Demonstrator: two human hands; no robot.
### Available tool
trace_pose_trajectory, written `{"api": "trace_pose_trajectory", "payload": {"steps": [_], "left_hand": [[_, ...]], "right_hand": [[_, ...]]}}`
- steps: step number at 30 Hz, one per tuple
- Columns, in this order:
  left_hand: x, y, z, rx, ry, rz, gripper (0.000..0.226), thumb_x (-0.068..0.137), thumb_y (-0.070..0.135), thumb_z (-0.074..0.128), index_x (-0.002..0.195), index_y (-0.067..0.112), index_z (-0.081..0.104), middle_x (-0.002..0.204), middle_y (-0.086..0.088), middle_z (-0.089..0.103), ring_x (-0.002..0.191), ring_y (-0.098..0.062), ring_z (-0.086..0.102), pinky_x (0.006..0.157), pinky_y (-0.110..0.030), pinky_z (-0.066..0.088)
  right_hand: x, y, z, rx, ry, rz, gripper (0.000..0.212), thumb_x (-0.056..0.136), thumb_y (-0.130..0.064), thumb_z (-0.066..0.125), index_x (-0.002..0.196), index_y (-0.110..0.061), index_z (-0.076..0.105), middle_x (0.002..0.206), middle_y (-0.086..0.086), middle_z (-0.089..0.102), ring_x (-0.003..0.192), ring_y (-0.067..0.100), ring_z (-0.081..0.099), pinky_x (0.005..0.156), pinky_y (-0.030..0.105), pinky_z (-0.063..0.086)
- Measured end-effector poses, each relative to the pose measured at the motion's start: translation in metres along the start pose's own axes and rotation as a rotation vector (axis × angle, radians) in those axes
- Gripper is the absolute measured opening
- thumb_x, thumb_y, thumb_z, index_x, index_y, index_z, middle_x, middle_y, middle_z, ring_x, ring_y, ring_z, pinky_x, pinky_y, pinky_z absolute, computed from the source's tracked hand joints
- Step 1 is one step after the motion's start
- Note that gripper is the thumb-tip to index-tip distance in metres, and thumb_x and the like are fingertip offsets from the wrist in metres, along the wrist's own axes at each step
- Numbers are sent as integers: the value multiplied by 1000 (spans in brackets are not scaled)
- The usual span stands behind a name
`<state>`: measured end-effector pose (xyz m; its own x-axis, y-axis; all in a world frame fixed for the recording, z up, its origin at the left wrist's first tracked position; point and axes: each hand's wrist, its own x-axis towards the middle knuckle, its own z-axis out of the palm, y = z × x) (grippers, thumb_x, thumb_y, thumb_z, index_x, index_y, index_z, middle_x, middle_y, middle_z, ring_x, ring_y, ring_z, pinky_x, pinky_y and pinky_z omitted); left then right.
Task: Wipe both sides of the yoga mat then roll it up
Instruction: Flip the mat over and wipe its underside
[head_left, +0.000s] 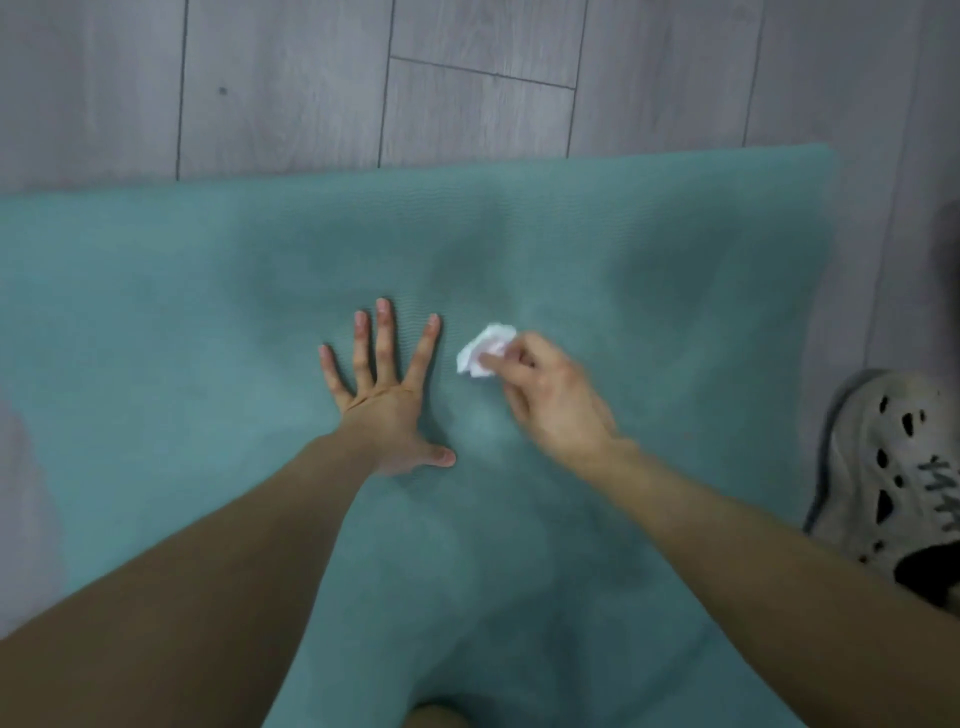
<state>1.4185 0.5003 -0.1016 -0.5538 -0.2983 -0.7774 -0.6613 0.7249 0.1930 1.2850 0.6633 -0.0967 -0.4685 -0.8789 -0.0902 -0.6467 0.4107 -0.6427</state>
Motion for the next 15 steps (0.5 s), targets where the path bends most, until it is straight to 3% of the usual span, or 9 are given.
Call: {"api": "trace_pose_trajectory", "payload": {"steps": [2, 6, 12, 15], "left_hand": [[1, -1, 2, -7, 17, 17, 169, 48, 69, 94, 150, 50, -40, 151, -7, -60, 142, -33, -53, 116, -74, -17], [2, -3, 7, 5, 57, 18, 169, 46, 70, 94, 151, 50, -38, 151, -6, -60, 142, -32, -53, 115, -74, -19], [5, -10, 18, -27, 200, 90, 166, 43, 71, 94, 155, 54, -28, 159, -2, -52, 148, -28, -46, 117, -71, -19], [2, -26, 32, -26, 370, 160, 151, 48, 82, 86, 164, 51, -7, 170, 0, -35, 157, -24, -30, 124, -67, -10]], "right_hand": [[68, 13, -19, -26, 195, 43, 30, 95, -9, 55, 115, -15, 76, 107, -17, 58, 91, 7, 61, 82, 36, 54], [152, 25, -32, -226, 285, 22, 30, 99, -16, 52, 117, -15, 76, 103, 15, 58, 85, 30, 60, 70, 41, 53], [33, 28, 15, -69, 118, -32, 37, 93, -9, 57, 122, -22, 76, 101, 10, 58, 86, 27, 61, 82, 40, 55], [-46, 27, 27, -12, -33, -165, 35, 90, -6, 60, 119, -15, 78, 100, 11, 60, 84, 27, 62, 79, 37, 54]]}}
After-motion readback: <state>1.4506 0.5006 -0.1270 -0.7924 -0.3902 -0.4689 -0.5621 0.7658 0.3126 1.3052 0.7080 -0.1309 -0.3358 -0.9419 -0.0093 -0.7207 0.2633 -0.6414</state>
